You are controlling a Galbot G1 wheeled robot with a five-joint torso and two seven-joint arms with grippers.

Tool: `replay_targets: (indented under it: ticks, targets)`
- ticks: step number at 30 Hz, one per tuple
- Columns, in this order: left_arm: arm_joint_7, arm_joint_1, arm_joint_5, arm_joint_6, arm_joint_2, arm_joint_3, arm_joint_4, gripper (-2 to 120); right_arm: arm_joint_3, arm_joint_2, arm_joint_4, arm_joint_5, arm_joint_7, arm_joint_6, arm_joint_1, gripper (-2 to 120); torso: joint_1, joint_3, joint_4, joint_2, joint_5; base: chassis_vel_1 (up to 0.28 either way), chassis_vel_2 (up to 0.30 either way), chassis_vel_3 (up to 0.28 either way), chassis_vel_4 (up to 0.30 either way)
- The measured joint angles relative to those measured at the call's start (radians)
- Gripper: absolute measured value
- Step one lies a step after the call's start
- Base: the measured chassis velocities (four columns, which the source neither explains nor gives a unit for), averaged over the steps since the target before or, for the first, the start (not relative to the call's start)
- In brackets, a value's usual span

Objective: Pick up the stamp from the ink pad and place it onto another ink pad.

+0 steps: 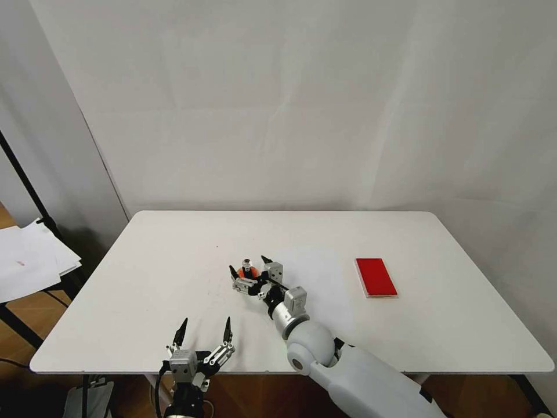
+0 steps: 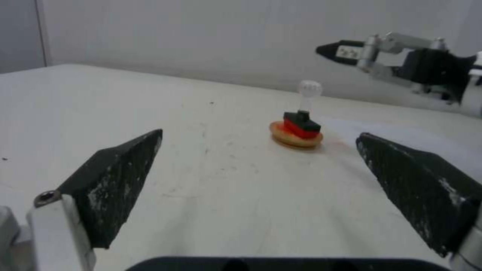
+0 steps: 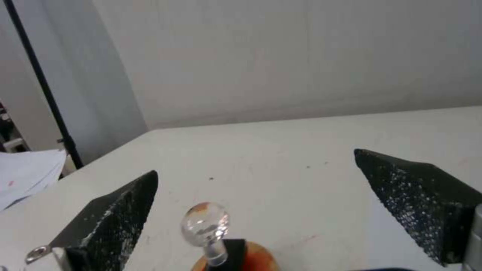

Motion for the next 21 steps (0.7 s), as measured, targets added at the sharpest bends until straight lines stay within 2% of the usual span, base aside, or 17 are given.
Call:
replay_targets:
  ticks: [3, 7, 9, 11, 12, 14, 17, 18, 21]
  targets:
    - [0.0, 0.0, 0.0, 0.0, 0.0, 0.0, 0.0, 102, 0.047, -0.037, 0.046, -0.001, 0.005, -0.008, -0.034, 100, 0.0, 0.0, 0.0, 0.0, 0.0001, 0.0, 0.0, 0.0, 0.0]
    - [0.0, 0.0, 0.0, 0.0, 0.0, 0.0, 0.0, 102, 0.187, -0.157, 0.174, -0.043, 0.0, -0.013, -0.207, 100, 0.0, 0.0, 0.0, 0.0, 0.0006, 0.0, 0.0, 0.0, 0.0]
    - [0.0, 0.0, 0.0, 0.0, 0.0, 0.0, 0.0, 102, 0.209, -0.174, 0.193, -0.053, -0.005, -0.014, -0.238, 100, 0.0, 0.0, -0.0002, 0.0, 0.0004, 0.0, 0.0, 0.0, 0.0]
    - [0.0, 0.0, 0.0, 0.0, 0.0, 0.0, 0.0, 102, 0.338, -0.241, 0.305, -0.096, -0.016, -0.016, -0.4, 100, 0.0, 0.0, -0.0008, 0.0, 0.0005, 0.0, 0.0, 0.0, 0.0]
    - [0.0, 0.0, 0.0, 0.0, 0.0, 0.0, 0.0, 102, 0.384, -0.257, 0.352, -0.103, -0.008, -0.014, -0.463, 100, 0.0, 0.0, -0.0004, 0.0, 0.0004, 0.0, 0.0, 0.0, 0.0]
    - [0.0, 0.0, 0.0, 0.0, 0.0, 0.0, 0.0, 102, 0.421, -0.267, 0.389, -0.109, 0.005, -0.013, -0.518, 100, 0.0, 0.0, -0.0006, 0.0, 0.0004, 0.0, 0.0, 0.0, 0.0]
    - [0.0, 0.0, 0.0, 0.0, 0.0, 0.0, 0.0, 102, 0.537, -0.274, 0.494, -0.161, 0.033, -0.012, -0.693, 100, 0.0, 0.0, -0.0003, 0.0, 0.0001, 0.0, 0.0, 0.0, 0.0]
    - [0.0, 0.0, 0.0, 0.0, 0.0, 0.0, 0.0, 102, 0.537, -0.274, 0.494, -0.161, 0.033, -0.012, -0.693, 100, 0.0, 0.0, -0.0003, 0.0, 0.0001, 0.0, 0.0, 0.0, 0.0]
    - [0.0, 0.0, 0.0, 0.0, 0.0, 0.0, 0.0, 102, 0.623, -0.262, 0.565, -0.211, 0.064, -0.01, -0.832, 100, 0.0, 0.0, 0.0, 0.0, -0.0004, 0.0, 0.0, 0.0, 0.0]
